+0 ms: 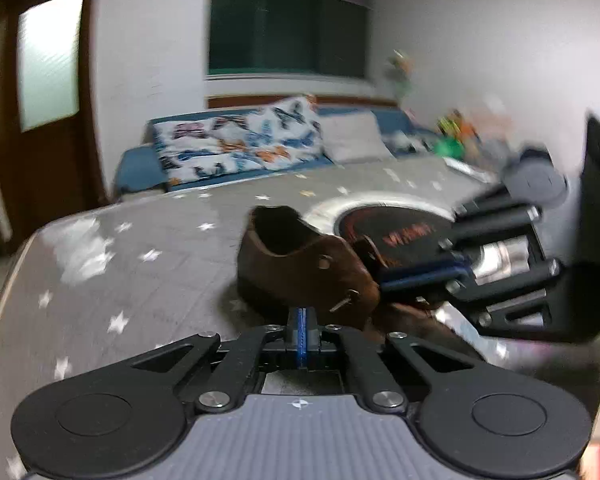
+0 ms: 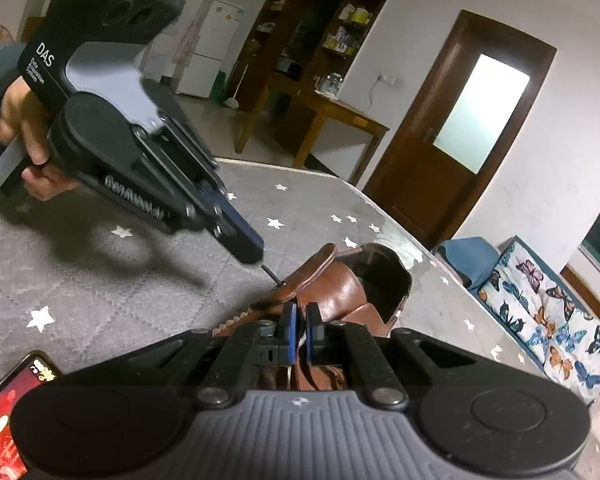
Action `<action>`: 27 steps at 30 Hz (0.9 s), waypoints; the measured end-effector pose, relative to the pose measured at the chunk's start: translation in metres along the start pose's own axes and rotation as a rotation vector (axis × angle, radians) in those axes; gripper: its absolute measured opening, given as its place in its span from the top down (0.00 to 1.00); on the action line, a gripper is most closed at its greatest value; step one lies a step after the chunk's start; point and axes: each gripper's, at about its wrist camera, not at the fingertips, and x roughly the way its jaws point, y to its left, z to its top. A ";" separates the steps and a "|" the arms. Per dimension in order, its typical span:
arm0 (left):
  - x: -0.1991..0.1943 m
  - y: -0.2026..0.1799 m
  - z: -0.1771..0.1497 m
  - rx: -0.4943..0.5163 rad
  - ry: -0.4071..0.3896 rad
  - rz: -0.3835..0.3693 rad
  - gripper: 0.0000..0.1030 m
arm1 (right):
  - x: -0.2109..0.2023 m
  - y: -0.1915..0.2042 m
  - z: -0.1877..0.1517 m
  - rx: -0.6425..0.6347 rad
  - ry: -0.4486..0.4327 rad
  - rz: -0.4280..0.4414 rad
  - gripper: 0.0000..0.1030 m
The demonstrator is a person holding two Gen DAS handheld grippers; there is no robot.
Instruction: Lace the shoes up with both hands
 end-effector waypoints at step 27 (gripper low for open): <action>0.012 -0.045 -0.009 0.247 0.000 0.125 1.00 | -0.007 -0.003 -0.009 0.017 0.020 -0.032 0.97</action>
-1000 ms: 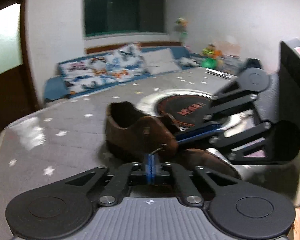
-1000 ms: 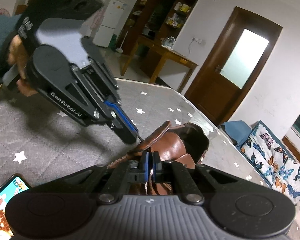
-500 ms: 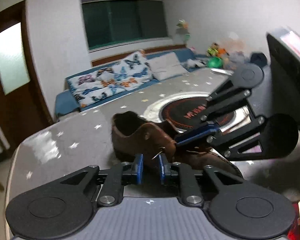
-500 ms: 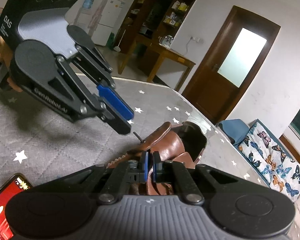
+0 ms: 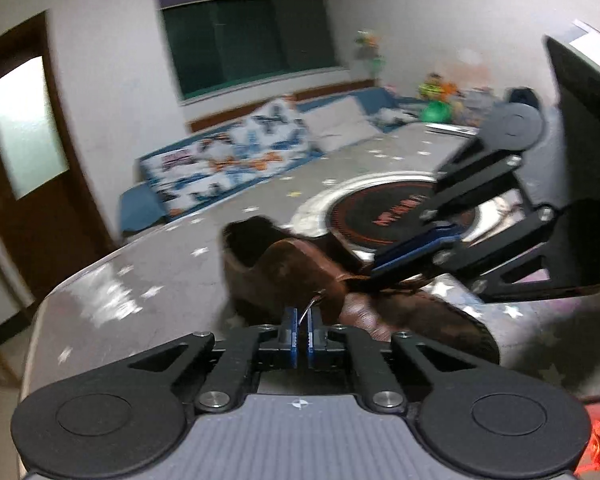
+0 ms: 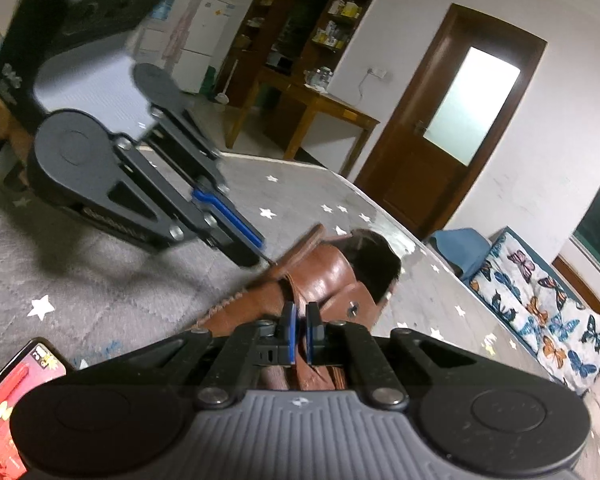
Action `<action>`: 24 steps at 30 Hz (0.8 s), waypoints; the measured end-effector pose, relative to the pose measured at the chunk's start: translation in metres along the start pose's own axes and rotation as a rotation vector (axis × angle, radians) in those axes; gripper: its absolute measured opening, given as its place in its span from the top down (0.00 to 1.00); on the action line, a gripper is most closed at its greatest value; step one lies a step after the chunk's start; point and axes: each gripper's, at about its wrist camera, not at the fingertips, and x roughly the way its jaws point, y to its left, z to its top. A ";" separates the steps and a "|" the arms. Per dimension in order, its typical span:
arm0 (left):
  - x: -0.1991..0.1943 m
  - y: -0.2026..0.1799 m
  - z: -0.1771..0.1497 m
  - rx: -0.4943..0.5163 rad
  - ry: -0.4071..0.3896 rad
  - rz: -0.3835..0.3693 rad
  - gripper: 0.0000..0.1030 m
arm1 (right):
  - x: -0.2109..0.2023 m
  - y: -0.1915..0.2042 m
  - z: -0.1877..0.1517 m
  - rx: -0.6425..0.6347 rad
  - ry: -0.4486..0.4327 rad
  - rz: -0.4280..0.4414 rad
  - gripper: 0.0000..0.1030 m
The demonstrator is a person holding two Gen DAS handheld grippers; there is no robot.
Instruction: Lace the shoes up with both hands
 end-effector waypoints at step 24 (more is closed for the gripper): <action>0.010 -0.029 0.005 0.238 -0.020 -0.017 0.97 | -0.025 -0.011 -0.016 0.106 0.019 -0.048 0.90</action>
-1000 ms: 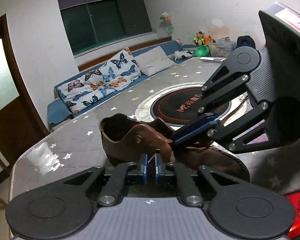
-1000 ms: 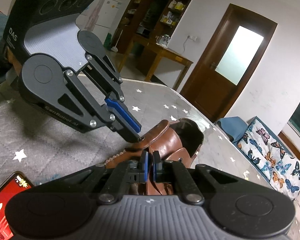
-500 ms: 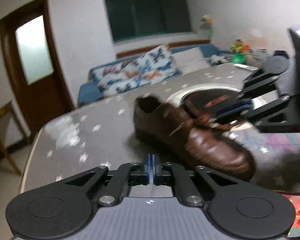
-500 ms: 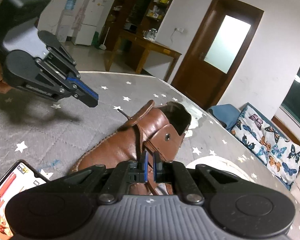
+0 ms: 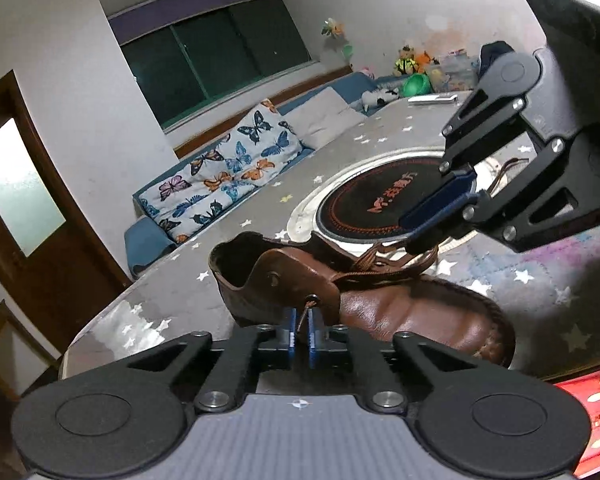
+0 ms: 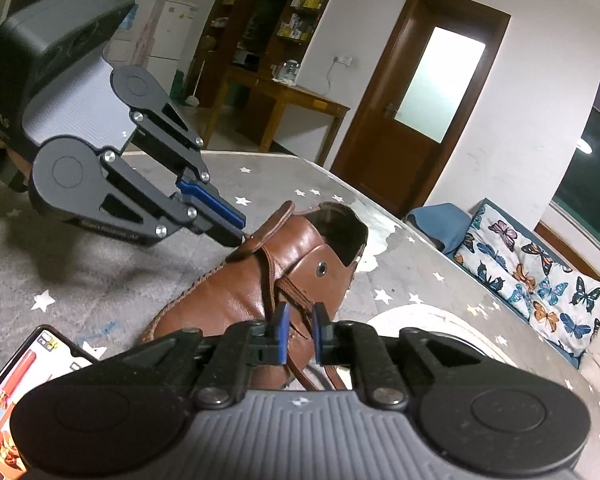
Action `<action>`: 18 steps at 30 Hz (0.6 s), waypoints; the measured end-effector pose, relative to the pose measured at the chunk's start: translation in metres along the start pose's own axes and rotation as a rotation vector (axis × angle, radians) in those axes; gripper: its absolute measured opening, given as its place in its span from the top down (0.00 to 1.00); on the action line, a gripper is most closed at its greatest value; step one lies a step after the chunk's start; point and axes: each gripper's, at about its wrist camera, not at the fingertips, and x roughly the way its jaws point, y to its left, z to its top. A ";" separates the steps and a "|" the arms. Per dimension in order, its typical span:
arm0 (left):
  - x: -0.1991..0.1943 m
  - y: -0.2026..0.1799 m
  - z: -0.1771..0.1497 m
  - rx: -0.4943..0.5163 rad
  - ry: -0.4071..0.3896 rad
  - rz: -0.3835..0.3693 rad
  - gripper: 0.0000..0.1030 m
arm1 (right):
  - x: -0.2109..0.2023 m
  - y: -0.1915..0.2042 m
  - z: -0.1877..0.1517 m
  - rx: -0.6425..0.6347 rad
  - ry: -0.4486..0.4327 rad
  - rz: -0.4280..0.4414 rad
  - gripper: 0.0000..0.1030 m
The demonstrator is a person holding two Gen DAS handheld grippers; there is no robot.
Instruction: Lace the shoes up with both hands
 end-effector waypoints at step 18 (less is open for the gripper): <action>-0.016 -0.008 0.001 -0.005 0.020 0.113 0.59 | -0.005 0.011 -0.006 0.052 0.013 0.035 0.86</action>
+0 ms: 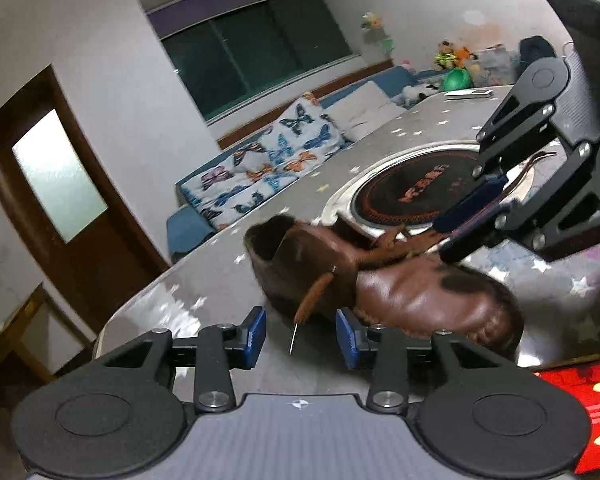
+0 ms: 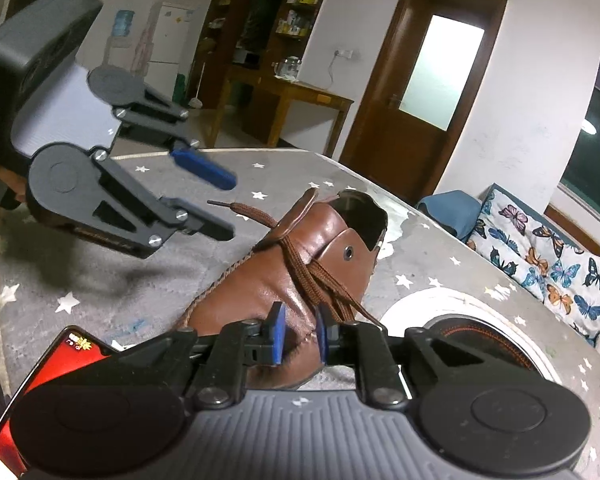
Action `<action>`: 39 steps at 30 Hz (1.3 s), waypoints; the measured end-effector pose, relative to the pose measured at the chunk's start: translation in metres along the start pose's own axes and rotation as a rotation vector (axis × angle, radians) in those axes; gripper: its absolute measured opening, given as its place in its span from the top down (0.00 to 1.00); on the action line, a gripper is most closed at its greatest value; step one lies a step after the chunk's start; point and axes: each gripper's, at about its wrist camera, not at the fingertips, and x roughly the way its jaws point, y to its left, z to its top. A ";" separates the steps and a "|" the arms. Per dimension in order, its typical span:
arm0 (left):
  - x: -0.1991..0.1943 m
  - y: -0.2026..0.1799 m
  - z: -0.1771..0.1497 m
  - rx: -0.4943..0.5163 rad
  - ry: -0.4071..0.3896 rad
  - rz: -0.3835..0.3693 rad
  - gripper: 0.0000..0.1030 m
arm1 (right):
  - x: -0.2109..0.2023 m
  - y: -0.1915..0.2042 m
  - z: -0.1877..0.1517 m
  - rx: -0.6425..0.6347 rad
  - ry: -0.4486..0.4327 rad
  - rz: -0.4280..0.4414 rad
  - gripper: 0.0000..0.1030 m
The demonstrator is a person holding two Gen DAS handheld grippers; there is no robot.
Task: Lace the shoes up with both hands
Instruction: 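Pull the lace out through the eyelet with the left gripper, drawing it taut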
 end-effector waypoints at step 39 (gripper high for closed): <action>-0.062 0.109 -0.062 -0.299 0.142 0.641 0.98 | 0.036 -0.055 -0.036 0.146 0.190 -0.085 0.74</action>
